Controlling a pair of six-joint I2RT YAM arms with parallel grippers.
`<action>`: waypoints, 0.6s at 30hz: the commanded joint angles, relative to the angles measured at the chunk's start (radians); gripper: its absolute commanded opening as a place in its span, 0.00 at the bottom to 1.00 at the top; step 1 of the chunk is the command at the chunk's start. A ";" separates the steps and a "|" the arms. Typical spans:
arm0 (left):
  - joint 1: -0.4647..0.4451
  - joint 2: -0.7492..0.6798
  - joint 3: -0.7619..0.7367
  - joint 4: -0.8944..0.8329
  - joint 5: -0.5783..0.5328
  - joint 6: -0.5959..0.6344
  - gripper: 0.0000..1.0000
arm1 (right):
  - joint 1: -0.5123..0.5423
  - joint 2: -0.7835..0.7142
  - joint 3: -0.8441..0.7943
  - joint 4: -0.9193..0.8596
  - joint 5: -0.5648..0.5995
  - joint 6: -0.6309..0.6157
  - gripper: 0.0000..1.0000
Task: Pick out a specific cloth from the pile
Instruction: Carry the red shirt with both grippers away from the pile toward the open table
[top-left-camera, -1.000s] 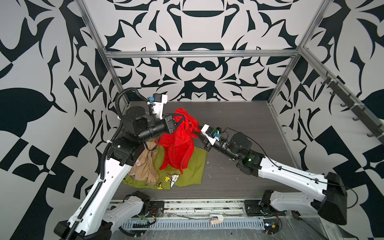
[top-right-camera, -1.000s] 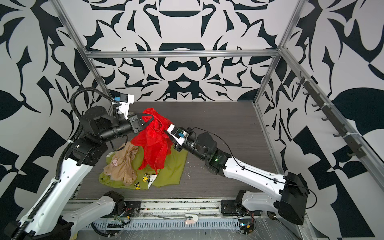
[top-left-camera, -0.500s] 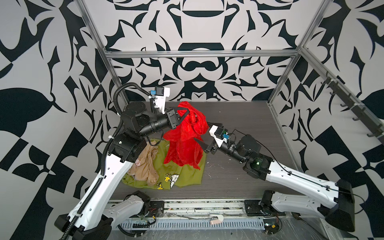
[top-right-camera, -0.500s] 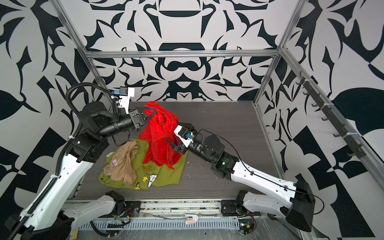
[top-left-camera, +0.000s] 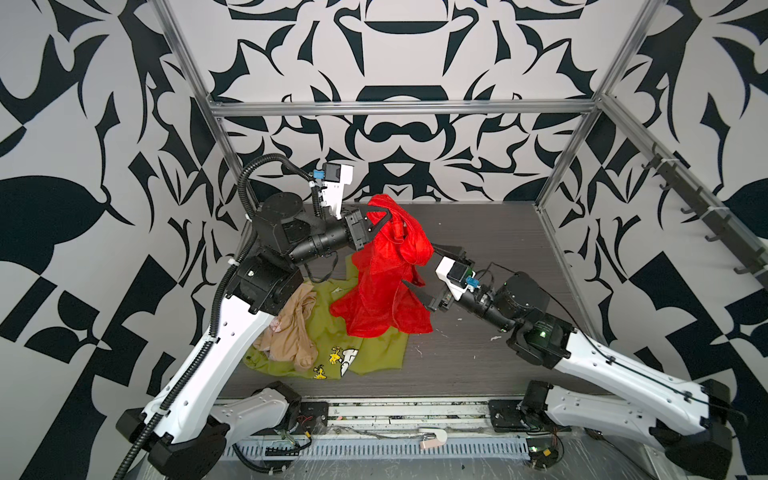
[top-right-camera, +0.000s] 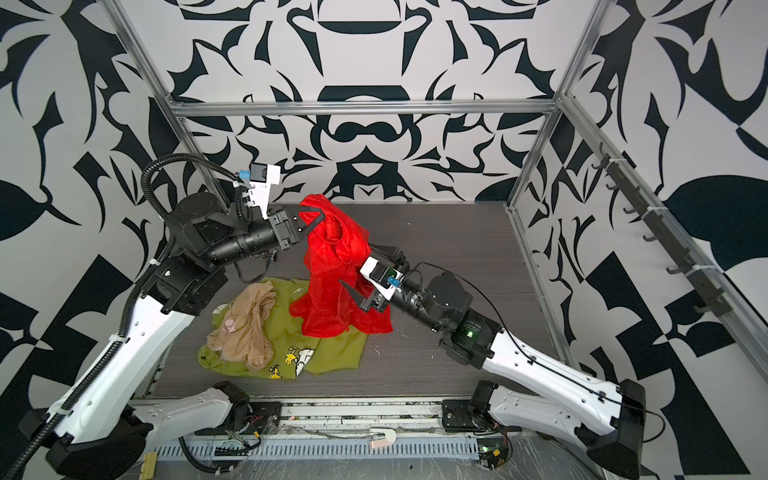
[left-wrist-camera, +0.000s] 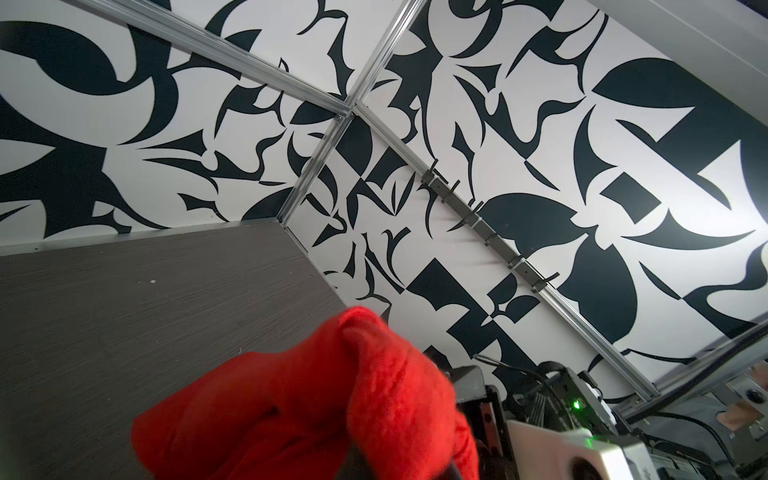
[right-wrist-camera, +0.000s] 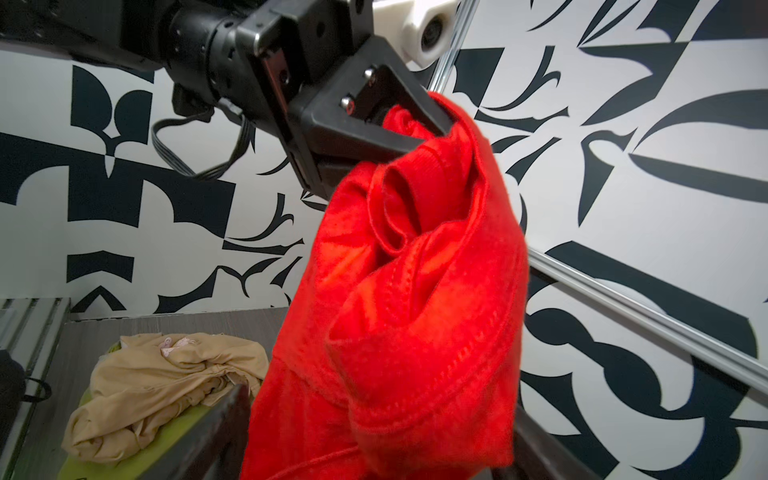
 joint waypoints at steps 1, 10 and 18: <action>-0.020 -0.010 0.049 0.068 -0.017 0.016 0.00 | -0.004 -0.017 0.099 -0.041 0.011 -0.084 0.89; -0.067 0.027 0.113 0.068 -0.024 0.020 0.00 | -0.003 0.086 0.200 0.000 -0.038 -0.085 0.89; -0.120 0.075 0.155 0.075 -0.030 0.027 0.00 | -0.003 0.196 0.245 0.082 -0.075 -0.055 0.85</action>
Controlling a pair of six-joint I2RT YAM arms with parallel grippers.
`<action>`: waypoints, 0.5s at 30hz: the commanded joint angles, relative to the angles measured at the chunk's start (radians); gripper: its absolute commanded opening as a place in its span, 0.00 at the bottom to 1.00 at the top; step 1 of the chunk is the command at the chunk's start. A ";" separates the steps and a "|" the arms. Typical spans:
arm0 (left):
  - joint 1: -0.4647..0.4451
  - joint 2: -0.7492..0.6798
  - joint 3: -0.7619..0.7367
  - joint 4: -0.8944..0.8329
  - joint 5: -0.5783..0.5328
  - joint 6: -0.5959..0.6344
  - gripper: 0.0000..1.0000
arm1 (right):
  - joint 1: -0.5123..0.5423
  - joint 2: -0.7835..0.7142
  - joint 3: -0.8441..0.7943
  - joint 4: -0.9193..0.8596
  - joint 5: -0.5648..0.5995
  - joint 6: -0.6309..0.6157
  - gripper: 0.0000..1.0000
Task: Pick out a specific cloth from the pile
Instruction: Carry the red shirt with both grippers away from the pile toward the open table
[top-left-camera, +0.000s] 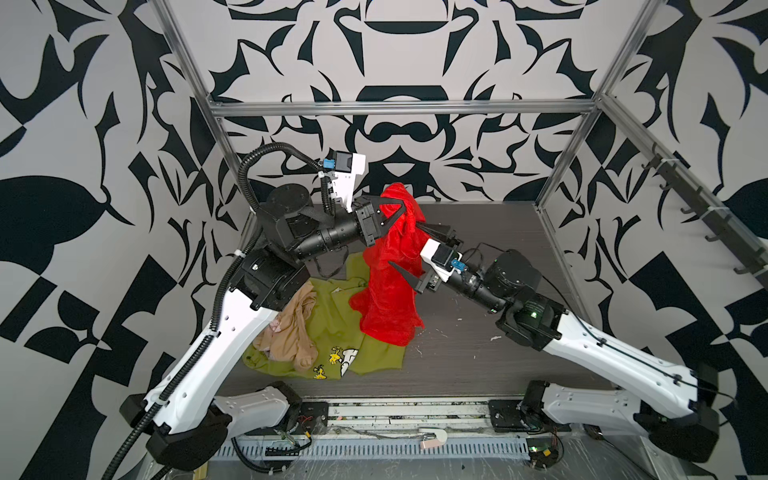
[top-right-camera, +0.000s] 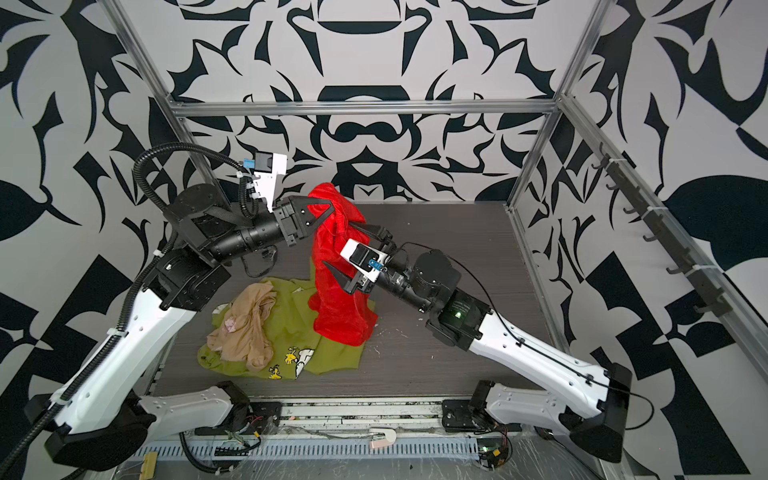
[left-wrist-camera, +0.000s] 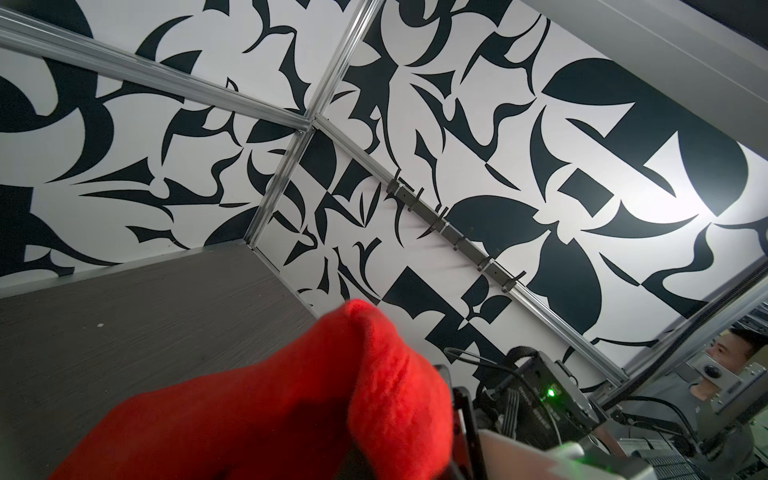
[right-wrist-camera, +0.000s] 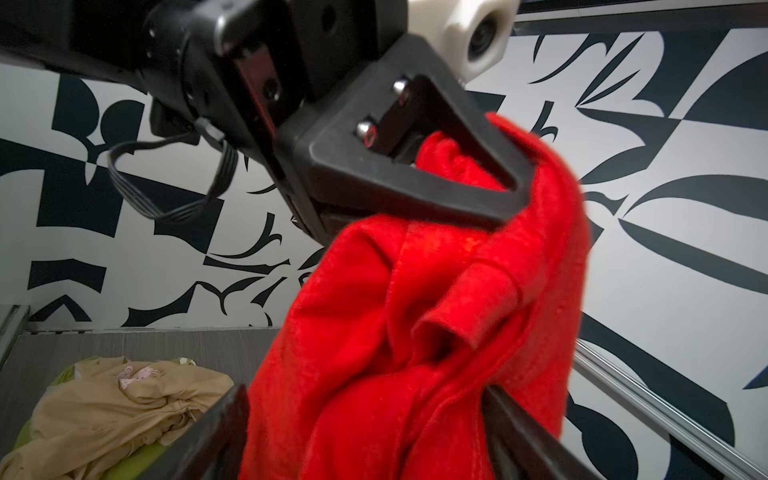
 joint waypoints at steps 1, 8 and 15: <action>-0.027 0.012 0.042 0.068 0.004 0.011 0.00 | 0.001 0.020 0.052 0.086 -0.036 0.018 0.83; -0.061 0.035 0.044 0.092 -0.005 0.012 0.00 | 0.001 0.037 0.037 0.146 0.003 0.045 0.58; -0.071 0.048 0.036 0.107 -0.012 0.013 0.00 | 0.001 0.024 0.016 0.182 0.054 0.057 0.23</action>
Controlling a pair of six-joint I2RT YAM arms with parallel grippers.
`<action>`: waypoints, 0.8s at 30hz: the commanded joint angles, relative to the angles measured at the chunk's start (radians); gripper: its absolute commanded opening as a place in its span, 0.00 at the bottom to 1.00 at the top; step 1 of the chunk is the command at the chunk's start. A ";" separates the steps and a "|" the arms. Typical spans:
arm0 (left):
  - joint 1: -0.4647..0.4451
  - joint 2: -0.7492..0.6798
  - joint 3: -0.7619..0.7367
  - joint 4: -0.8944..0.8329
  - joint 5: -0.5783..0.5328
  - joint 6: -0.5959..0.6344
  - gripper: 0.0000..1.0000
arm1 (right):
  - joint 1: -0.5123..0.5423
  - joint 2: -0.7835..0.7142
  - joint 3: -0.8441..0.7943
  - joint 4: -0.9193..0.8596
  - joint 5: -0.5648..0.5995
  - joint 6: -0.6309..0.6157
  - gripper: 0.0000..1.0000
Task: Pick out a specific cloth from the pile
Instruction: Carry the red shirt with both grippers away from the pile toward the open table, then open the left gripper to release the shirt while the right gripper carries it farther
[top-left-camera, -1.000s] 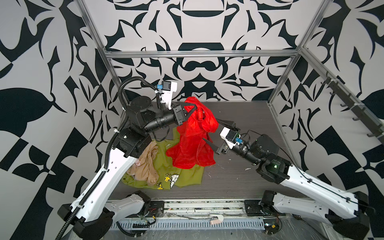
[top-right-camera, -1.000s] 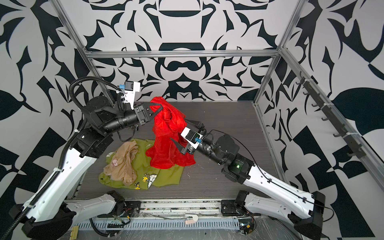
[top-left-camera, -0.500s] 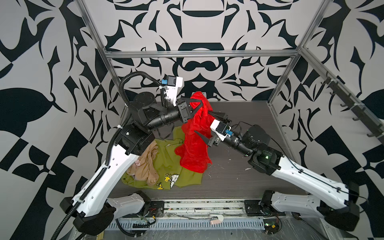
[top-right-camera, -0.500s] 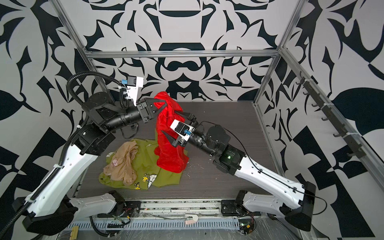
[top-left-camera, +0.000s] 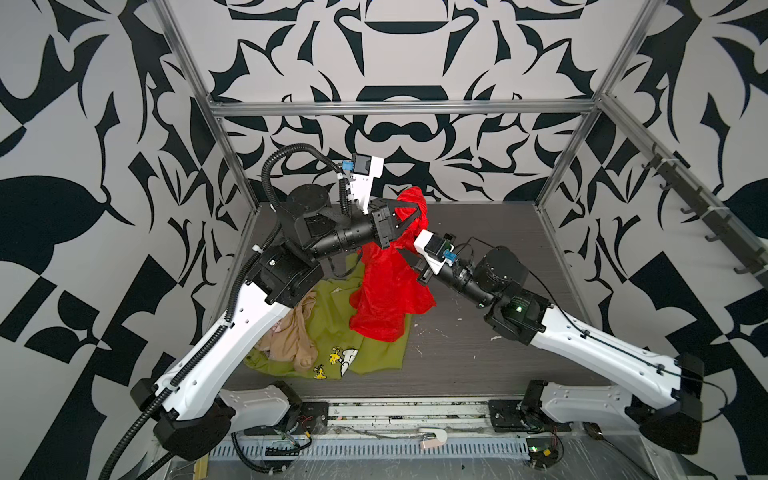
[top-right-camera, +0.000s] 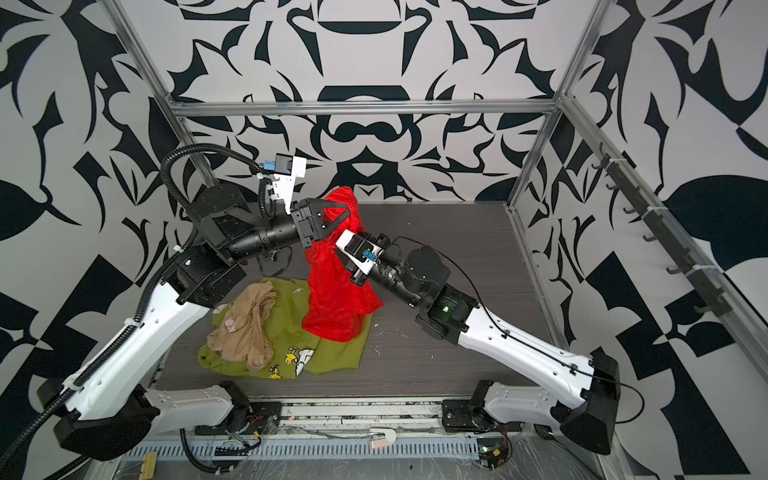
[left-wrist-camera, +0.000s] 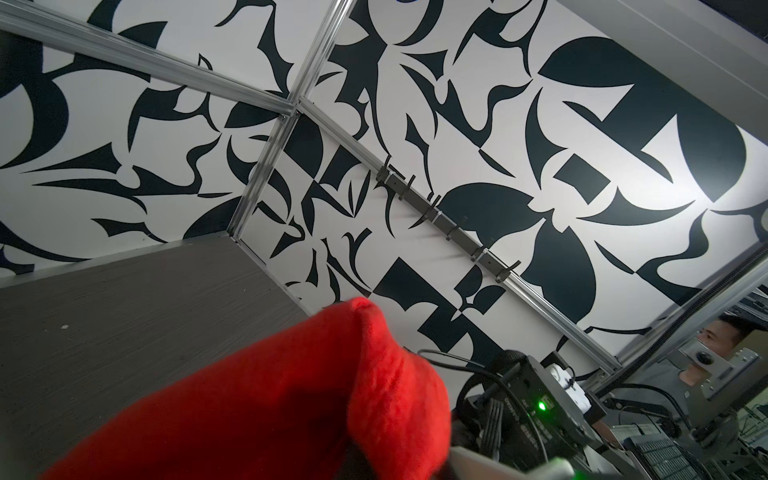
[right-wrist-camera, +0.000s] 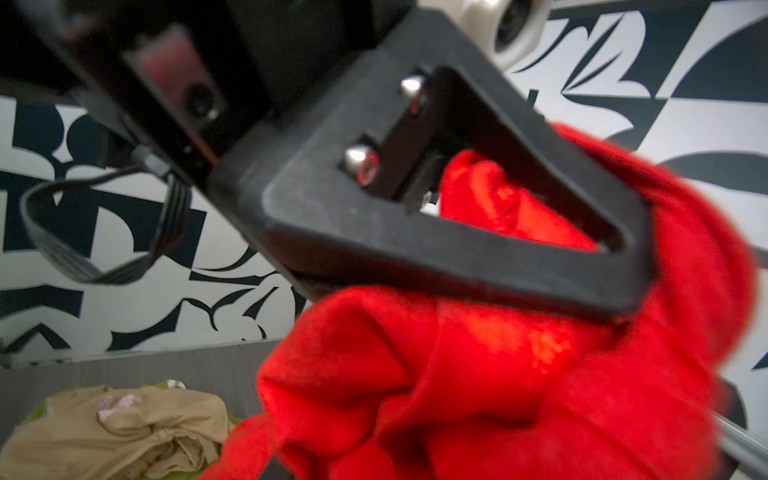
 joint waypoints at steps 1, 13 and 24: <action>-0.012 0.006 0.036 0.069 0.001 0.012 0.00 | 0.007 -0.023 0.011 0.096 0.020 0.016 0.17; -0.012 -0.007 0.022 0.077 -0.018 0.037 0.23 | -0.019 -0.061 0.003 0.071 0.106 -0.016 0.00; -0.012 -0.063 -0.018 0.087 -0.083 0.097 0.77 | -0.198 -0.125 0.051 -0.032 0.067 0.022 0.00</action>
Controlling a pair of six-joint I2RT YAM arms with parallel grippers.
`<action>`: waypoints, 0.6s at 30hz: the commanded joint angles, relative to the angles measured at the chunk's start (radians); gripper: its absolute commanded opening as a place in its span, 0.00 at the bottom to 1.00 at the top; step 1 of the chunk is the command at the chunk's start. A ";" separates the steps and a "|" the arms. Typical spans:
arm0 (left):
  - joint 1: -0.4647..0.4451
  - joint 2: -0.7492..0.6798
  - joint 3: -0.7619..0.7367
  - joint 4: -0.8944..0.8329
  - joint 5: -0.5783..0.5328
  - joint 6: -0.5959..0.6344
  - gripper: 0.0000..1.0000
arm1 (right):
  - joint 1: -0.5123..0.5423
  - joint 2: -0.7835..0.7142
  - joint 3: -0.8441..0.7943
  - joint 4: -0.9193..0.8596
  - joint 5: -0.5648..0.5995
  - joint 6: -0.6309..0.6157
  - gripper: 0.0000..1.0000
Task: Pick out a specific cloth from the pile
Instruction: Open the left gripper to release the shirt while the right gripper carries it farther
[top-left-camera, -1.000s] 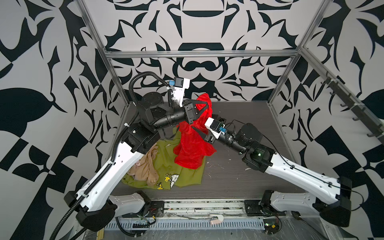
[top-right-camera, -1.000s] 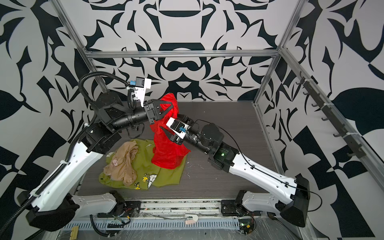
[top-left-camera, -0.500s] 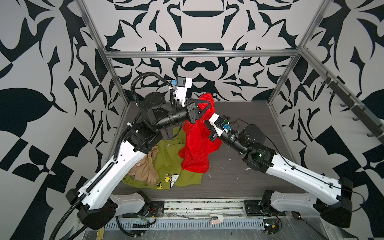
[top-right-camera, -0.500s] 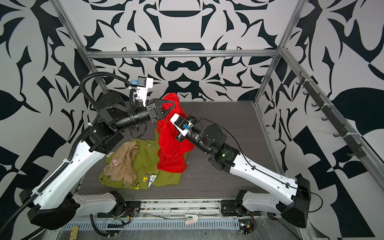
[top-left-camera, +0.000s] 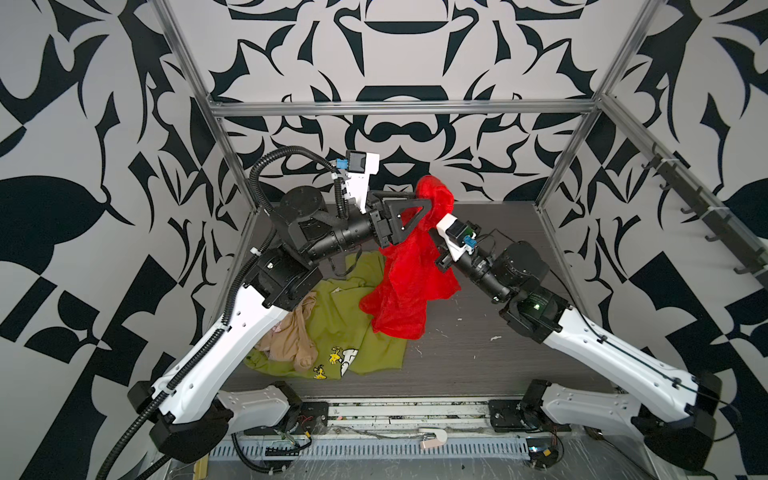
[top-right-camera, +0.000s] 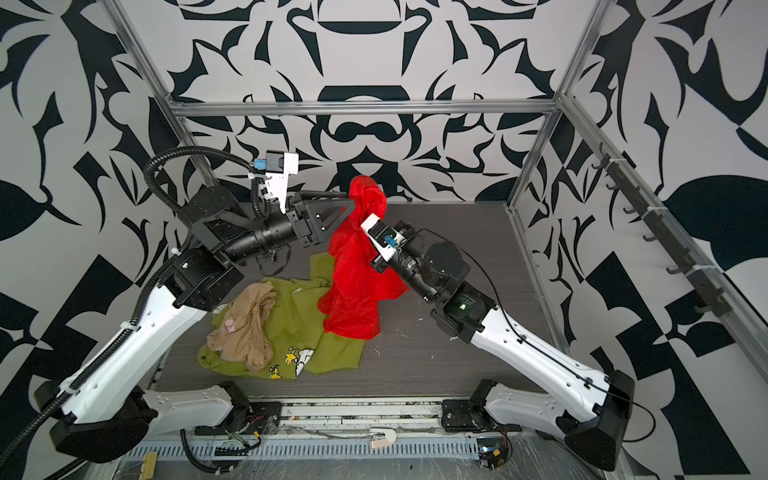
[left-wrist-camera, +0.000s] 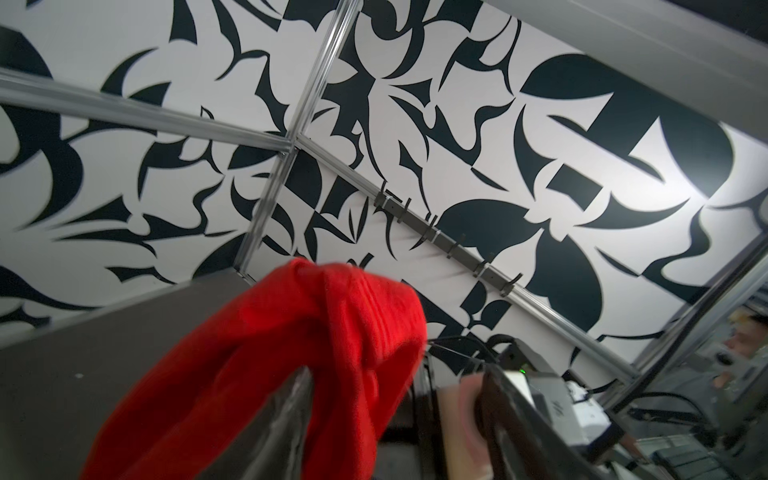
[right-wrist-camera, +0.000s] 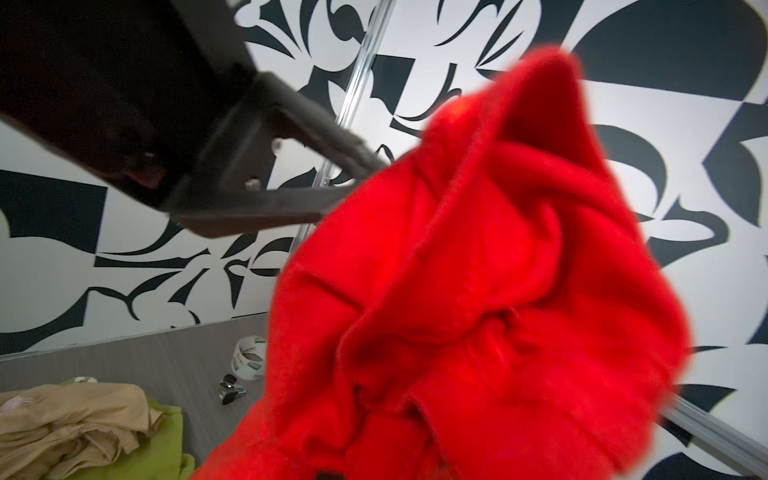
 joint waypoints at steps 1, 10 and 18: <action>-0.002 -0.039 -0.016 0.030 -0.032 0.035 0.79 | -0.064 -0.041 0.068 0.037 -0.015 0.031 0.00; -0.002 -0.078 -0.068 0.026 -0.069 0.062 0.92 | -0.328 0.017 0.138 0.017 -0.111 0.118 0.00; -0.002 -0.119 -0.128 0.024 -0.105 0.084 0.94 | -0.492 0.102 0.168 0.039 -0.178 0.208 0.00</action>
